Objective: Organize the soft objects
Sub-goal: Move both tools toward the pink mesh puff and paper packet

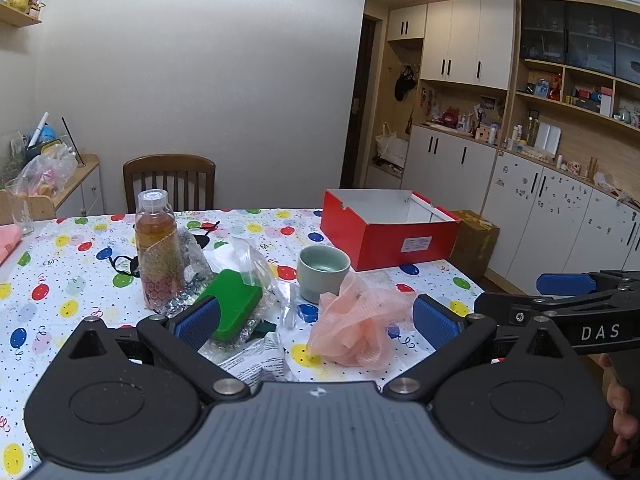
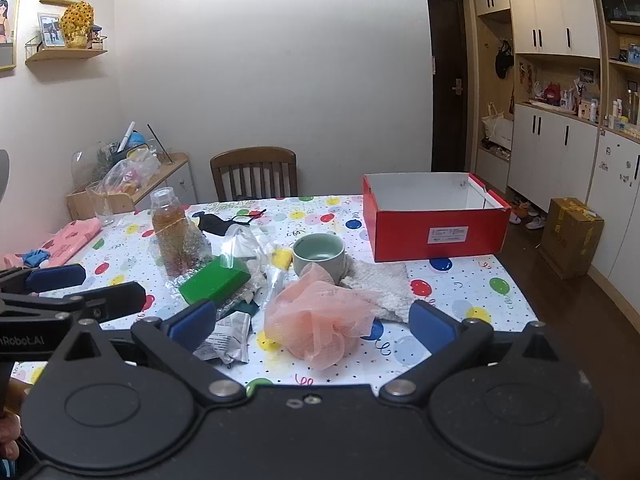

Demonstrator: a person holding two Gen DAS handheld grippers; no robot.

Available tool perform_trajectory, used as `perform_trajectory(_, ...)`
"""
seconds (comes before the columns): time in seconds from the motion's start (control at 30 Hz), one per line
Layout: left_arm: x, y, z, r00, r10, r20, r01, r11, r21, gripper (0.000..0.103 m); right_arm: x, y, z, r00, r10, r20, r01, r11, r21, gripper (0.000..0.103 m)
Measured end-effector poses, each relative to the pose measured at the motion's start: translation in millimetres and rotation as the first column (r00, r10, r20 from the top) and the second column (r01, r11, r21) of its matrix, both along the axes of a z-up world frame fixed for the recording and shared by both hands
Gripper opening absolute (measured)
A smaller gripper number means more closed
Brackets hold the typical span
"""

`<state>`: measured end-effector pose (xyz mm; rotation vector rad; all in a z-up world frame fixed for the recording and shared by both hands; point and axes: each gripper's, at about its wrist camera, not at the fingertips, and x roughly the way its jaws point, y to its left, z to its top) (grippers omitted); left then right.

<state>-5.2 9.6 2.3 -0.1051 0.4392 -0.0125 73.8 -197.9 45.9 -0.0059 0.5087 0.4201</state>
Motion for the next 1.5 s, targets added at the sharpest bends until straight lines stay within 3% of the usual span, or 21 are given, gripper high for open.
perform_trajectory(1.5, 15, 12, -3, 1.0, 0.018, -0.017, -0.018, 1.0, 0.008, 0.103, 8, 15, -5, 0.999, 0.041, -0.031, -0.041, 0.999, -0.006, 0.103)
